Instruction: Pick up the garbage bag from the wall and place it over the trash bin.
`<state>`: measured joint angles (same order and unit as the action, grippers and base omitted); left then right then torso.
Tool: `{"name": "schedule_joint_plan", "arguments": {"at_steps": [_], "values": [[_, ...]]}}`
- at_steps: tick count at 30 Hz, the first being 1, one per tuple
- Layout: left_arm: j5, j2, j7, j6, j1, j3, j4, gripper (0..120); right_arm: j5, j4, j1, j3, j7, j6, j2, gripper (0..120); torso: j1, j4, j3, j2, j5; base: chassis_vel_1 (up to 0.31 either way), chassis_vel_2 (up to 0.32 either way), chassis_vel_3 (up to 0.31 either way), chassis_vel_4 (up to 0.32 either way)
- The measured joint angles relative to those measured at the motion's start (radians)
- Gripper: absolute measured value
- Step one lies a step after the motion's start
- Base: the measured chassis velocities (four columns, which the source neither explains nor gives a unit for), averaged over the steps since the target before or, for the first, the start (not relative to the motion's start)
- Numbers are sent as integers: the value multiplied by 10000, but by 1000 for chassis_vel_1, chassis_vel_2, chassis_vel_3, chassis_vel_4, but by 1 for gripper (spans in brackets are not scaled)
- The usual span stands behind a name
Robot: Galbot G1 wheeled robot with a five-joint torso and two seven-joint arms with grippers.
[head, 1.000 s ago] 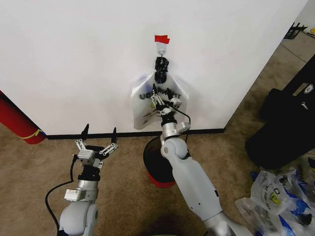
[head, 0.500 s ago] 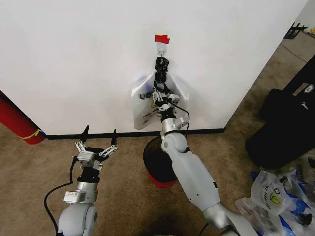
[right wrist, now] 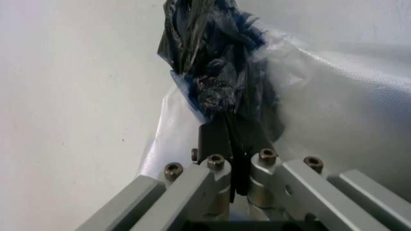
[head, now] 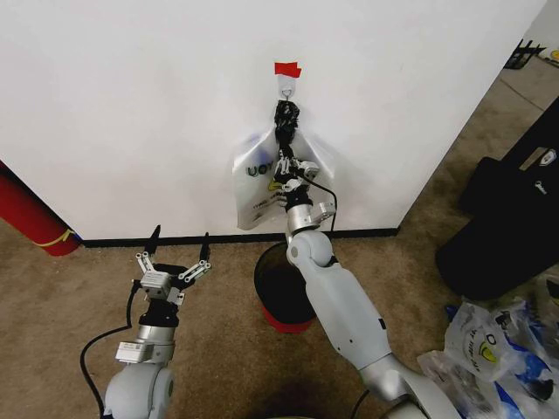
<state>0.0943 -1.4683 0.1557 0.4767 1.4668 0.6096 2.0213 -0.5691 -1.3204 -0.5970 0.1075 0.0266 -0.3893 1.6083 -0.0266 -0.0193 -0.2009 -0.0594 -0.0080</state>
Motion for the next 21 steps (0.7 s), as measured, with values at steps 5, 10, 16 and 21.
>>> {"name": "schedule_joint_plan", "arguments": {"at_steps": [5,10,16,21], "values": [[-37,-44,0,28,-6,-37,-52,100,10,1,-41,21,27,-4,-1,0,0,0,0,0,0,0,0,0,0],[-56,-73,3,44,-10,-56,-82,100,12,11,-58,60,58,-28,-1,0,0,0,0,0,0,0,0,0,0],[-63,-94,6,50,-18,-61,-99,100,9,9,-68,52,105,-30,-1,0,0,0,0,0,0,0,0,0,0],[-64,-100,7,59,-12,-57,-106,100,21,-68,-161,37,248,-31,-2,3,0,0,0,0,0,0,0,0,0]]}}
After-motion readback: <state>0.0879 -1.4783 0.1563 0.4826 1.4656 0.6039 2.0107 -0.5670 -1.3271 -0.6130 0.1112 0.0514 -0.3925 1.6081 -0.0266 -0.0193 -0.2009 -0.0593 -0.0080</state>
